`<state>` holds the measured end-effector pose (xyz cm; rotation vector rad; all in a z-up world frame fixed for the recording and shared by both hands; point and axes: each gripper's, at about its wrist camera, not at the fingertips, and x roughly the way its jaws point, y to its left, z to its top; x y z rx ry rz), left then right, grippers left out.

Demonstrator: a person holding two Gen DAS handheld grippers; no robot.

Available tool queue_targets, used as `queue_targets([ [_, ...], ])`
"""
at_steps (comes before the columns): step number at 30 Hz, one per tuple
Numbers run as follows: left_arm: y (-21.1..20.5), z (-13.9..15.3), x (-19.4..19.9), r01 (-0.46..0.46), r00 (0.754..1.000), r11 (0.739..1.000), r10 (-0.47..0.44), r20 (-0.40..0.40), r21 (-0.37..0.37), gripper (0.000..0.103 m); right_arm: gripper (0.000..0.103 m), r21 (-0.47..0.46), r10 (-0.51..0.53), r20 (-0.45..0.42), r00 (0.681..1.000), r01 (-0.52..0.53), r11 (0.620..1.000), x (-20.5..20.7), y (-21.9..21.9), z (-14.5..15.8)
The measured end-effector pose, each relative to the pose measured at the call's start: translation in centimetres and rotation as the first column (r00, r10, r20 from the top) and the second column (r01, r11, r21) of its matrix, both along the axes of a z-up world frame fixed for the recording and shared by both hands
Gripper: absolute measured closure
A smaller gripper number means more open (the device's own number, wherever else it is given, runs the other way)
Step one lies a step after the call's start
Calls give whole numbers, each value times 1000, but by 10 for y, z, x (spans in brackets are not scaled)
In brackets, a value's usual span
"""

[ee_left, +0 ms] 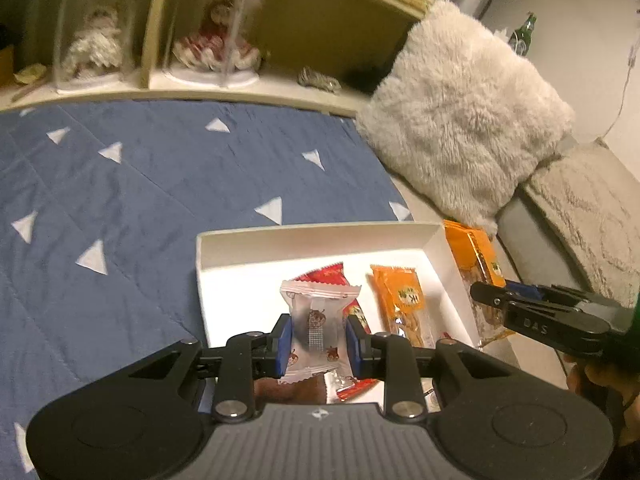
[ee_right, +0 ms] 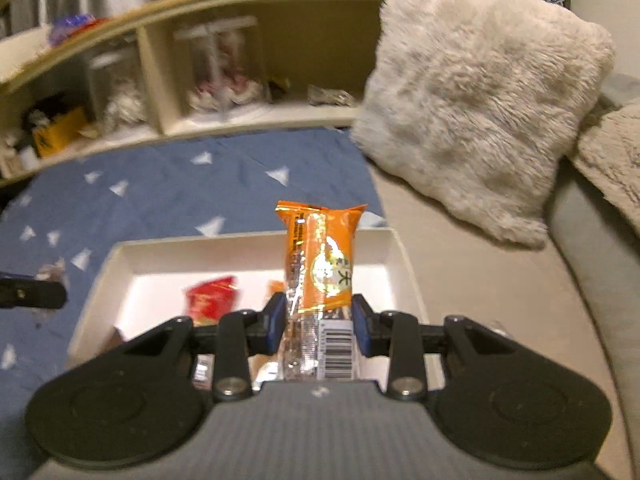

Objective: Organize snacks
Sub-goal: 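Carry the orange bar and clear packet over the white box with both tools, then lower both tools into the box and open them to release the snacks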

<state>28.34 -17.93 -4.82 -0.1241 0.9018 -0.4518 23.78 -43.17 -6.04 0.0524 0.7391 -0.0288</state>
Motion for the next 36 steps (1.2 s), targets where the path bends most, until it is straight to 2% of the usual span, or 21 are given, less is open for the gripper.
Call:
queue_targets([
  [8,-15,-23,20,24,999,1000,-23,-41,14,73,63,-175,-22,-114,993,2,985,28,-7,-33],
  [19,-23,-47,46,36,996,999,-34,-83,28,72,63,-189,4,-169,986,-37,981,62,-6,-64],
  [24,-27,-52,57,38,996,998,-33,-88,49,73,61,-253,0,-180,984,-47,966,69,-9,-73],
  [28,-31,-52,66,28,997,998,-23,-79,62,72,61,-212,5,-171,985,-42,976,68,-18,-73],
  [31,-33,-51,71,21,998,997,-16,-63,79,72,55,-190,2,-147,989,-30,981,67,-20,-69],
  [36,-35,-54,76,8,998,993,0,-68,120,71,32,-117,-9,-127,992,-6,993,64,-24,-60],
])
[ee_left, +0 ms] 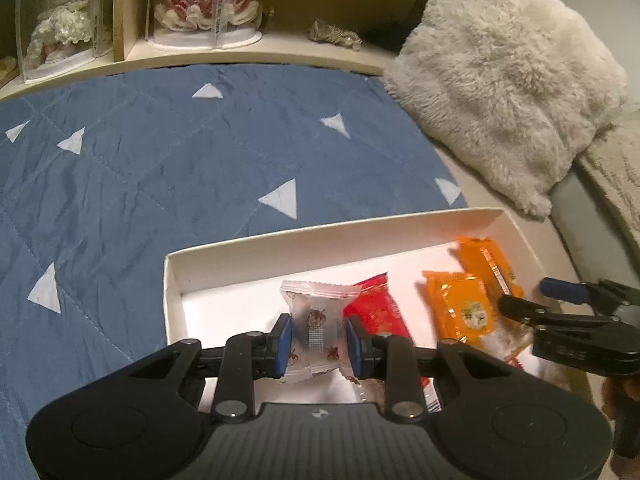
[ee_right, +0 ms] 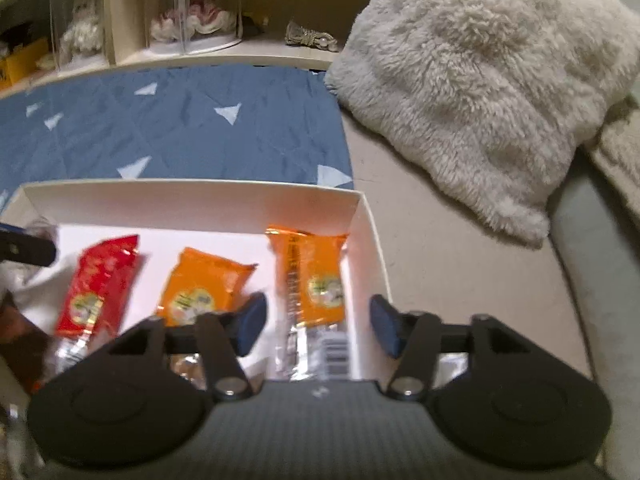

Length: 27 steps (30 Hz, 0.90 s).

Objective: Organize snacks
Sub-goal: 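Lower both tools into the box and open them to release the snacks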

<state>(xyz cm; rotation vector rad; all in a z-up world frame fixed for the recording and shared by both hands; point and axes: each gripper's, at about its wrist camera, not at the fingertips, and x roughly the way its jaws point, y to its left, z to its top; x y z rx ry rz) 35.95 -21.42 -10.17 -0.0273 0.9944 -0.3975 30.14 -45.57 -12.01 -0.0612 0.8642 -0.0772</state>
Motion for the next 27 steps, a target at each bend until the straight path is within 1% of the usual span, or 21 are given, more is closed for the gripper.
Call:
queue_targets([
  [1,1,0,0,-3,1000,1000,3,-4,5,69,31,14,-4,-6,1000,4,1000,-1,0,1],
  [3,2,-1,0,-10,1000,1000,10,-9,14,52,29,26,-8,-9,1000,9,1000,-3,-1,3],
  [5,2,0,-2,-10,1000,1000,10,-5,26,46,28,42,-17,-9,1000,17,999,-7,-2,7],
  [7,3,2,-4,-7,1000,999,7,-5,34,43,26,63,-33,1,999,32,998,-13,-3,11],
  [10,4,5,-9,-10,1000,999,10,-1,40,33,23,73,-49,18,999,47,996,-19,-3,17],
  [12,6,8,-12,-10,1000,999,10,-2,39,23,21,75,-53,26,998,51,996,-22,-2,21],
  [14,7,11,-15,-8,1000,999,8,-5,37,20,20,82,-58,30,998,56,995,-26,-1,24],
  [17,9,18,-21,-8,1000,999,8,-3,39,12,17,80,-63,33,997,60,995,-32,4,28],
  [19,11,23,-26,-10,1000,999,10,4,41,7,13,75,-72,37,997,69,995,-35,8,31],
  [21,13,28,-33,-13,1000,999,13,11,37,2,2,74,-79,39,996,76,994,-39,12,35],
  [22,15,31,-35,-13,1000,999,13,14,36,1,0,73,-78,41,996,75,995,-41,14,37],
  [27,21,38,-50,-25,1000,999,24,17,31,0,0,67,-82,33,996,80,995,-52,22,42],
])
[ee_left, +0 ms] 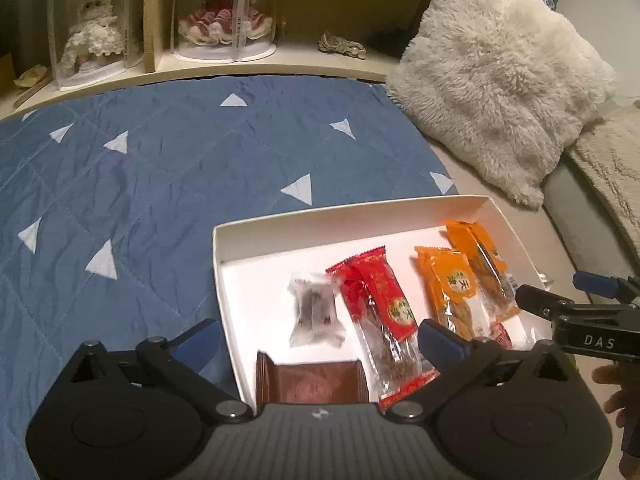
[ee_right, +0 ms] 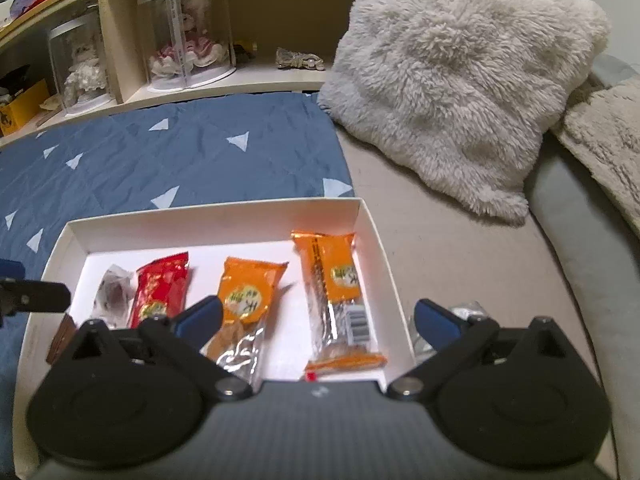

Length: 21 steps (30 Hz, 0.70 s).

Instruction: Organize snacks

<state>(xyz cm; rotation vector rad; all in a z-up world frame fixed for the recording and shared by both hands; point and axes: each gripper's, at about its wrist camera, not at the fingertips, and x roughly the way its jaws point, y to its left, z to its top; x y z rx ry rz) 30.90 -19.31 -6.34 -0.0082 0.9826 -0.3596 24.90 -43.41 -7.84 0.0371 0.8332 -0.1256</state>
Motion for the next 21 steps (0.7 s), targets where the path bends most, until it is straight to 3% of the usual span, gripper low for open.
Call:
queue_targets([
  [17,23,40,-52,-30,999,999,32,28,-43,0,0,33,-50,14,999,49,998,-60,25,34],
  [21,29,59,-70,-50,997,999,50,62,-7,0,0,66,-67,39,997,64,996,-81,31,48],
])
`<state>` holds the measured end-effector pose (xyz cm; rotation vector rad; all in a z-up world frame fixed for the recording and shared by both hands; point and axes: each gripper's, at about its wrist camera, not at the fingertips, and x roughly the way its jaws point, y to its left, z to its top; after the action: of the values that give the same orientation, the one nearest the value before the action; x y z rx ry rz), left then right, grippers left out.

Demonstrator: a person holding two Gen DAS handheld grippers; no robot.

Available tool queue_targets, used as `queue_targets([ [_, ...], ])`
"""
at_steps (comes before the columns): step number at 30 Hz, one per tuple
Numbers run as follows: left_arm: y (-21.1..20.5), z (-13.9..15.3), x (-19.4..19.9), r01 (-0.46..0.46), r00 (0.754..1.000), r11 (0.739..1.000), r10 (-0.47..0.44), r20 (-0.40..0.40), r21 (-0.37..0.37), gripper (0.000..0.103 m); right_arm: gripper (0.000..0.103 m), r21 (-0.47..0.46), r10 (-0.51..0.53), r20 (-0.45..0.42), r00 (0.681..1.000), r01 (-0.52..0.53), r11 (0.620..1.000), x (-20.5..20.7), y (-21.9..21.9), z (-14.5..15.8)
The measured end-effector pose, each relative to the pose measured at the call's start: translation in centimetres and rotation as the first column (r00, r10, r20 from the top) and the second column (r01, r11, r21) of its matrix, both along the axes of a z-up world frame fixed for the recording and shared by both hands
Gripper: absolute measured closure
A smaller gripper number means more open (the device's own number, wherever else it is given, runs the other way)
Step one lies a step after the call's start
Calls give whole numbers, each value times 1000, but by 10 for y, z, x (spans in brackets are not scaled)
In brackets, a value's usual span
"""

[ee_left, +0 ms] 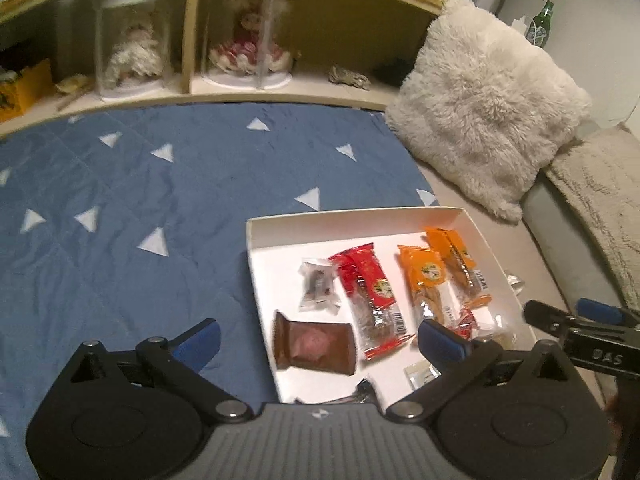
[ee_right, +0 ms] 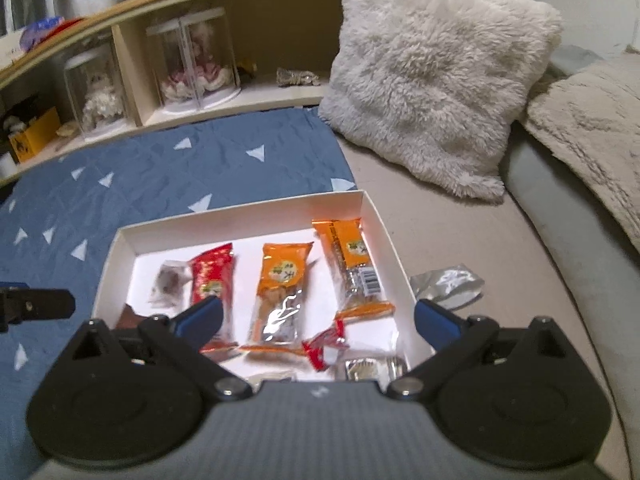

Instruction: Organize snacks

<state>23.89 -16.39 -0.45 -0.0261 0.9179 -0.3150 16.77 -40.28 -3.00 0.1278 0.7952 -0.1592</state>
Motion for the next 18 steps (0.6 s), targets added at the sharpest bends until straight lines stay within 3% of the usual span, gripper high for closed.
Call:
queue_targets([
  [4,7,18,-17,-25,999,999,24,37,31,0,0,12,-9,42,999,9,1000,-23,6,18],
  [12,22,52,-56,-22,994,1000,22,103,5,0,1,15,-11,105,994,10,1000,-71,23,63],
  [15,25,62,-74,-23,991,1000,21,130,14,0,0,50,27,99,995,-32,998,-87,28,78],
  [18,30,69,-90,-34,989,999,29,147,33,0,0,29,55,124,991,-59,998,-105,36,91],
])
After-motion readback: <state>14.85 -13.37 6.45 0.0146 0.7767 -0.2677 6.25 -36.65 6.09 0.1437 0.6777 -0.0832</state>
